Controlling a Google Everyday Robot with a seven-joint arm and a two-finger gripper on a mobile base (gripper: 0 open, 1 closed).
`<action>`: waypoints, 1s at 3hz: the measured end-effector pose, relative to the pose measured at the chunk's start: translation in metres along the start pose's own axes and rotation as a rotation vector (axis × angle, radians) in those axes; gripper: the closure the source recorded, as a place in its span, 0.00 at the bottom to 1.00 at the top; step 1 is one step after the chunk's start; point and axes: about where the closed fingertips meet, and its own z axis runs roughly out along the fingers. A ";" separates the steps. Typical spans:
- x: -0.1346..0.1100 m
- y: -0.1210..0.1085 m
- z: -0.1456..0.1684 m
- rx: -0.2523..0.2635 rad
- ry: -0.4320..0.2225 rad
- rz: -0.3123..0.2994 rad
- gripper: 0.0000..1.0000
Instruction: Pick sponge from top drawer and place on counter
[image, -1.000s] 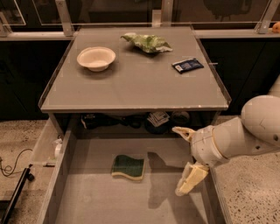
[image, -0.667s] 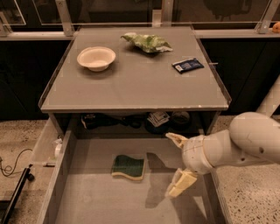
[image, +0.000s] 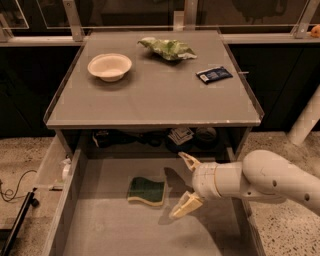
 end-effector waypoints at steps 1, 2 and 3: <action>0.008 -0.003 0.026 -0.013 -0.038 0.017 0.00; 0.013 0.005 0.052 -0.074 -0.032 0.024 0.00; 0.016 0.022 0.081 -0.154 -0.014 0.027 0.00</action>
Offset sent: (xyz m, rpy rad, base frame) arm 0.0142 0.0499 -0.0671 0.0292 0.1137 0.0960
